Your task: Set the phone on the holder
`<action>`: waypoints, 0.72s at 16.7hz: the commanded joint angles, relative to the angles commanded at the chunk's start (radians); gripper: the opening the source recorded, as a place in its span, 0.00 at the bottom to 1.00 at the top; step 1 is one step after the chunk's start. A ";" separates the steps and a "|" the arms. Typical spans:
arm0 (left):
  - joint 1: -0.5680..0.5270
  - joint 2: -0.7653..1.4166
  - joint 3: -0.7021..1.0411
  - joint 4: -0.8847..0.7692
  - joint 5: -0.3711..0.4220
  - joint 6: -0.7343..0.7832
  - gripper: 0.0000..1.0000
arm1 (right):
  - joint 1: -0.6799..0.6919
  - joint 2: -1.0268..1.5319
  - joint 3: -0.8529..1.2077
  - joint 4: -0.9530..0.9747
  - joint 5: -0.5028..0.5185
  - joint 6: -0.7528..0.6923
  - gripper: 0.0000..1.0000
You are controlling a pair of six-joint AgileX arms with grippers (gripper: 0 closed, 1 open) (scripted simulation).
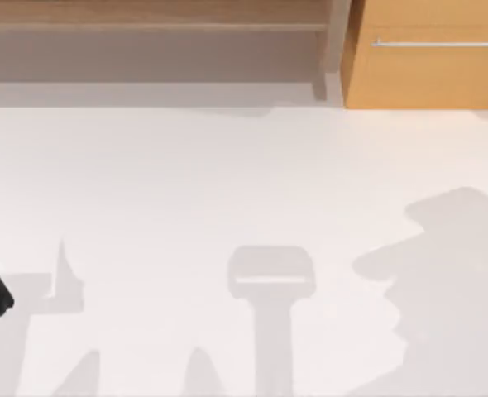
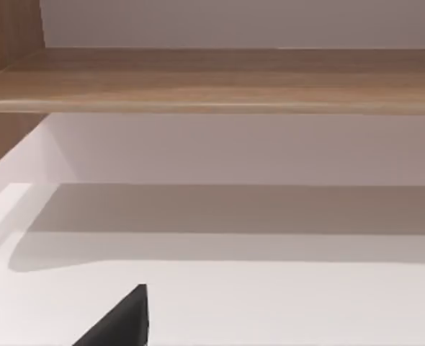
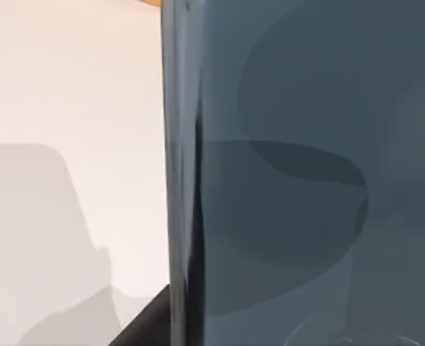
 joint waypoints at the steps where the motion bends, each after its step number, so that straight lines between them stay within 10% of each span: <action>1: 0.000 0.000 0.000 0.000 0.000 0.000 1.00 | -0.061 0.007 -0.005 -0.011 -0.052 -0.084 0.00; 12: 0.000 0.000 0.000 0.000 0.000 0.000 1.00 | -0.459 0.198 -0.103 -0.099 -0.499 -0.701 0.00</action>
